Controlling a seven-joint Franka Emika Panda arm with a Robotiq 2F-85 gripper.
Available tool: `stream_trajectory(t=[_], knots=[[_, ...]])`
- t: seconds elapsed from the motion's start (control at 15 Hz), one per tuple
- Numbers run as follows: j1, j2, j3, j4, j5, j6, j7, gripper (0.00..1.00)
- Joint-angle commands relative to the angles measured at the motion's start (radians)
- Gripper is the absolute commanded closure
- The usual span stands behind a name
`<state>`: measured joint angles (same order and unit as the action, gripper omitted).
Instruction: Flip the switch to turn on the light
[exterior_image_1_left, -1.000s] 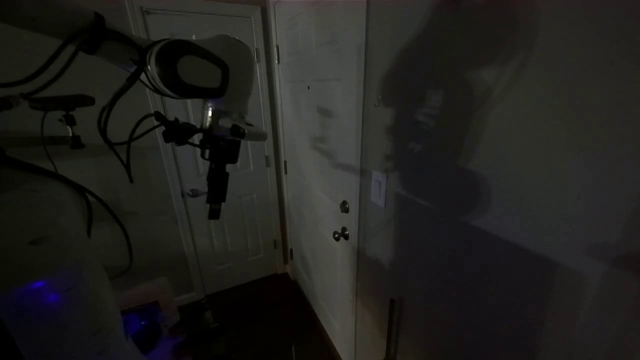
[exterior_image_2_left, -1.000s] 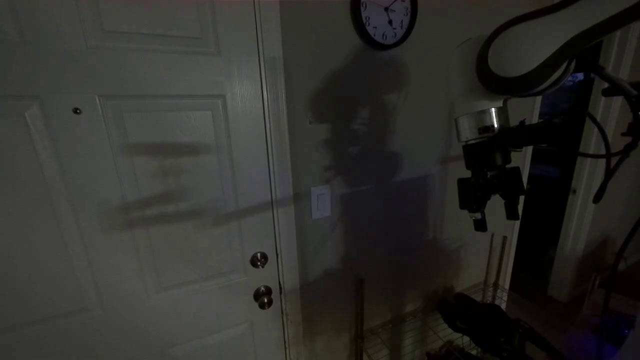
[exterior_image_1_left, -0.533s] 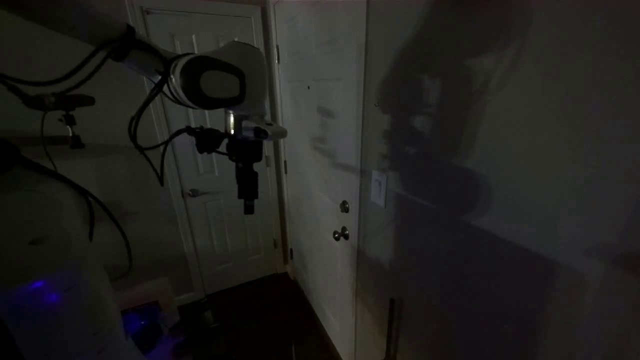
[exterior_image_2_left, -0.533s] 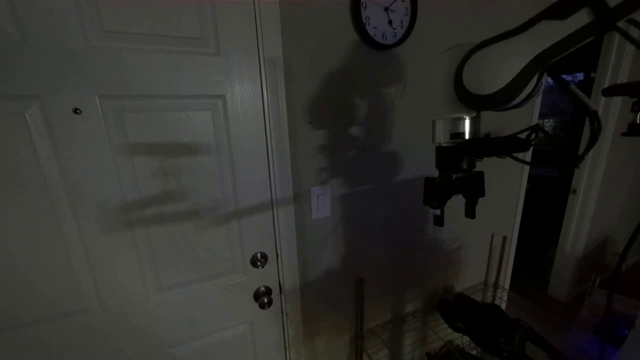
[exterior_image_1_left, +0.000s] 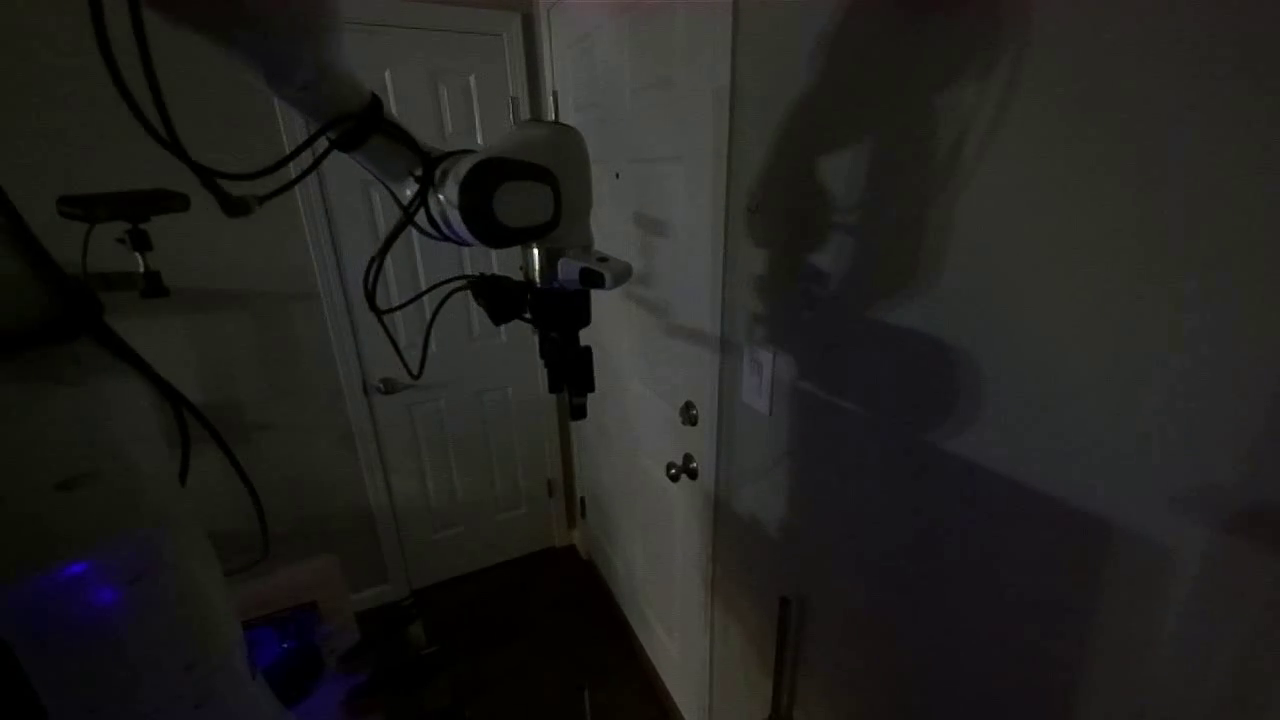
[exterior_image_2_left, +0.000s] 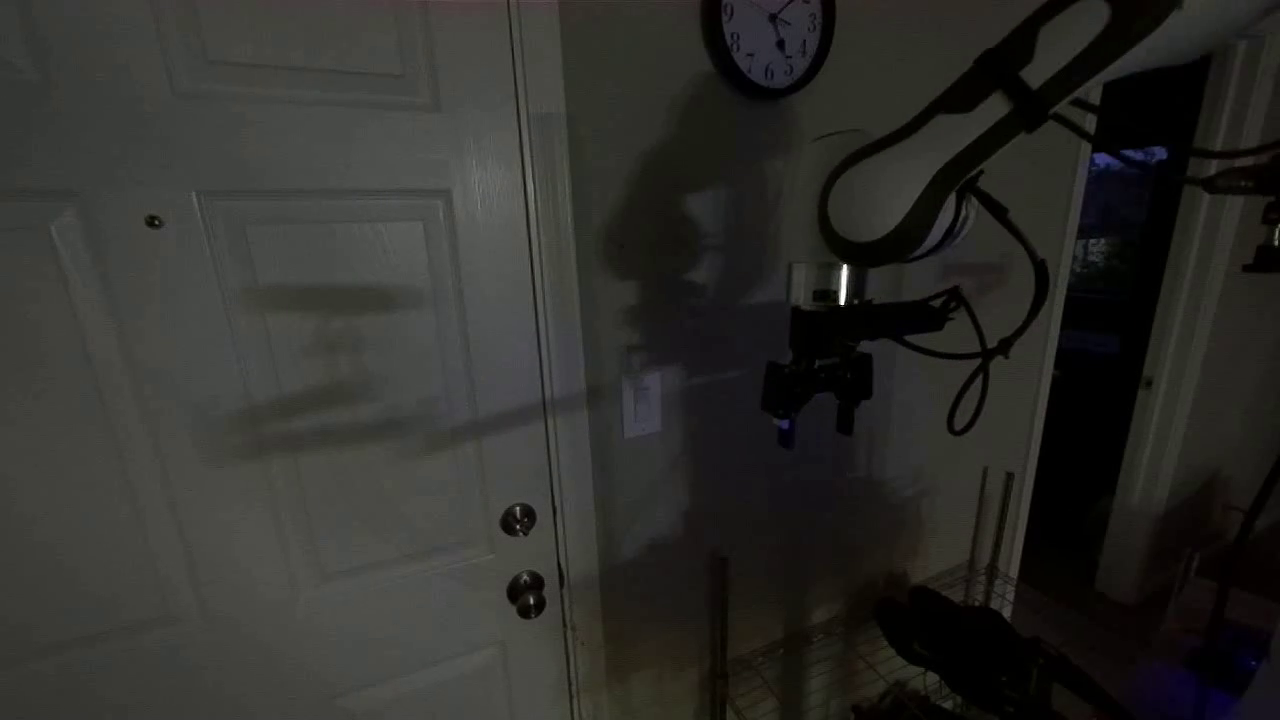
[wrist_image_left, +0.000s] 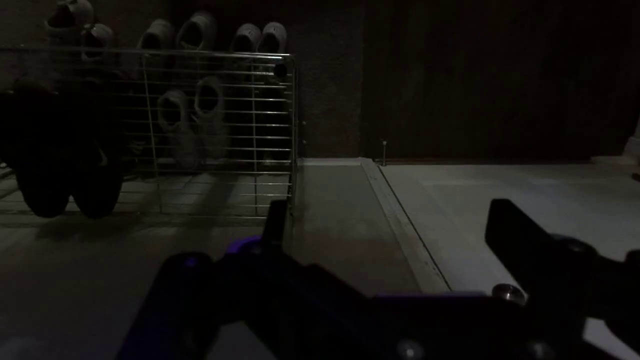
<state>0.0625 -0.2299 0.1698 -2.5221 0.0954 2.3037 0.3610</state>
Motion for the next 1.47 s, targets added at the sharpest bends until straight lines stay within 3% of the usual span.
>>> stream_trajectory(t=[0.0, 0.33, 0.4, 1.13, 1.2, 1.27, 1.4], knots=[[-0.006, 0.091, 0.006, 0.067, -0.066, 0.070, 0.068, 0.00], [0.005, 0.145, 0.002, 0.108, -0.158, 0.133, 0.148, 0.00], [0.011, 0.124, -0.010, 0.097, -0.120, 0.106, 0.101, 0.00], [0.014, 0.137, -0.010, 0.108, -0.129, 0.109, 0.111, 0.00], [0.016, 0.144, -0.007, 0.115, -0.145, 0.111, 0.116, 0.25], [0.020, 0.153, -0.004, 0.124, -0.145, 0.114, 0.107, 0.27], [0.028, 0.172, 0.002, 0.146, -0.155, 0.116, 0.109, 0.42]])
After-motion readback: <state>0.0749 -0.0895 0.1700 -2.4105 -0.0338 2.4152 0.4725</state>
